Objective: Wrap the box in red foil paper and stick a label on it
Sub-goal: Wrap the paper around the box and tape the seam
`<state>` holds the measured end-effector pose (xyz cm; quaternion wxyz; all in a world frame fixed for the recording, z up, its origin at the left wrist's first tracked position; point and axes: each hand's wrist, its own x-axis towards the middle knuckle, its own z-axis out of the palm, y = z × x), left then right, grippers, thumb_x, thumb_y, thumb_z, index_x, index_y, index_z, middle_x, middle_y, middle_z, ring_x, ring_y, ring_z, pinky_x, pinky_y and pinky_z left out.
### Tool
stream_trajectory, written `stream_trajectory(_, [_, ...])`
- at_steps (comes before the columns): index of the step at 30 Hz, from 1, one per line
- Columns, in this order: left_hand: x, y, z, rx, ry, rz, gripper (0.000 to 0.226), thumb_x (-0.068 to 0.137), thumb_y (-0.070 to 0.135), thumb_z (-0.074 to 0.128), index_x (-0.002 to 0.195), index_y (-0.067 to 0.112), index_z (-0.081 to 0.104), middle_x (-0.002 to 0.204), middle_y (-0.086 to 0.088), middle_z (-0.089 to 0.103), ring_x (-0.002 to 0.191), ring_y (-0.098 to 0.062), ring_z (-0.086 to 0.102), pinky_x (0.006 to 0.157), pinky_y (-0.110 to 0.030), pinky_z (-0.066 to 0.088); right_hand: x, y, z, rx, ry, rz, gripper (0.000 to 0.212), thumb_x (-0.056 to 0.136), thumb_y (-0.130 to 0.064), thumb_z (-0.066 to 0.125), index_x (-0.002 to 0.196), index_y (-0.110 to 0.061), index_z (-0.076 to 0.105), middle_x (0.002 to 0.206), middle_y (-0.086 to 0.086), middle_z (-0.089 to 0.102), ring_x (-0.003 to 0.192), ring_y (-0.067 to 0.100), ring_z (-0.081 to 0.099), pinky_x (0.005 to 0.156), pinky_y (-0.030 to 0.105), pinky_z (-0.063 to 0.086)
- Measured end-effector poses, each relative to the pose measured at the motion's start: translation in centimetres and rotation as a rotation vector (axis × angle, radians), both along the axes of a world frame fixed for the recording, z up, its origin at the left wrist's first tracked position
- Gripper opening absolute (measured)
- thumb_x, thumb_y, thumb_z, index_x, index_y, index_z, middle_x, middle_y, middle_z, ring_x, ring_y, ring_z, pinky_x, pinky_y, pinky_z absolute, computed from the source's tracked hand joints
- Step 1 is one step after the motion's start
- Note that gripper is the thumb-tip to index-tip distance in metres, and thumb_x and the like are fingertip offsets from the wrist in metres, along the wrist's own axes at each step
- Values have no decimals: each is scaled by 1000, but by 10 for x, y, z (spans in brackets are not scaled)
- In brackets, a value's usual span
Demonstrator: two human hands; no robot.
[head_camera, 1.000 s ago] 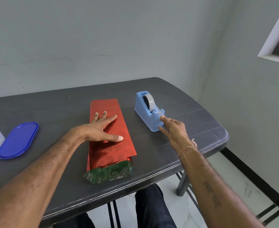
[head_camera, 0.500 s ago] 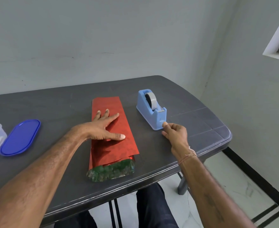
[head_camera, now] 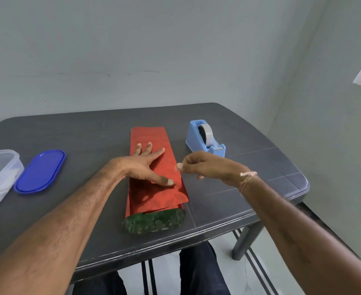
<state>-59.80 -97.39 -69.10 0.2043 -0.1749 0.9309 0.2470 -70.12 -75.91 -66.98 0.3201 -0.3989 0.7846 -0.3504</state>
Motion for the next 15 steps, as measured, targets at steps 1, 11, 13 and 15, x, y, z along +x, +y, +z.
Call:
stream_trajectory(1, [0, 1, 1, -13, -10, -2, 151, 37, 93, 69, 157, 49, -11, 164, 6, -33, 146, -23, -40, 123, -58, -9, -2, -4, -1, 32, 29, 19, 35, 97, -47, 67, 85, -15, 61, 84, -12, 64, 91, 10, 55, 82, 29, 46])
stream_trajectory(11, [0, 0, 3, -56, -31, 0, 145, 48, 90, 73, 156, 49, -14, 163, 5, -35, 145, -26, -41, 123, -61, -8, -3, -13, -6, 141, 130, 45, 38, 93, -52, 69, 88, -14, 67, 89, -3, 64, 91, 11, 58, 89, 32, 47])
stream_trajectory(13, [-1, 1, 4, -66, -51, -8, 146, 49, 90, 73, 156, 48, -16, 163, 5, -36, 145, -26, -41, 123, -61, -8, -2, -13, -5, 144, 154, 49, 37, 92, -52, 70, 85, -16, 66, 90, -1, 66, 95, 15, 61, 96, 37, 49])
stream_trajectory(15, [-1, 3, 6, -70, -67, -15, 146, 50, 89, 73, 156, 47, -18, 162, 5, -37, 145, -27, -41, 123, -62, -8, -1, -12, -5, 135, 159, 41, 39, 92, -51, 71, 89, -12, 68, 97, 4, 69, 105, 22, 64, 98, 39, 49])
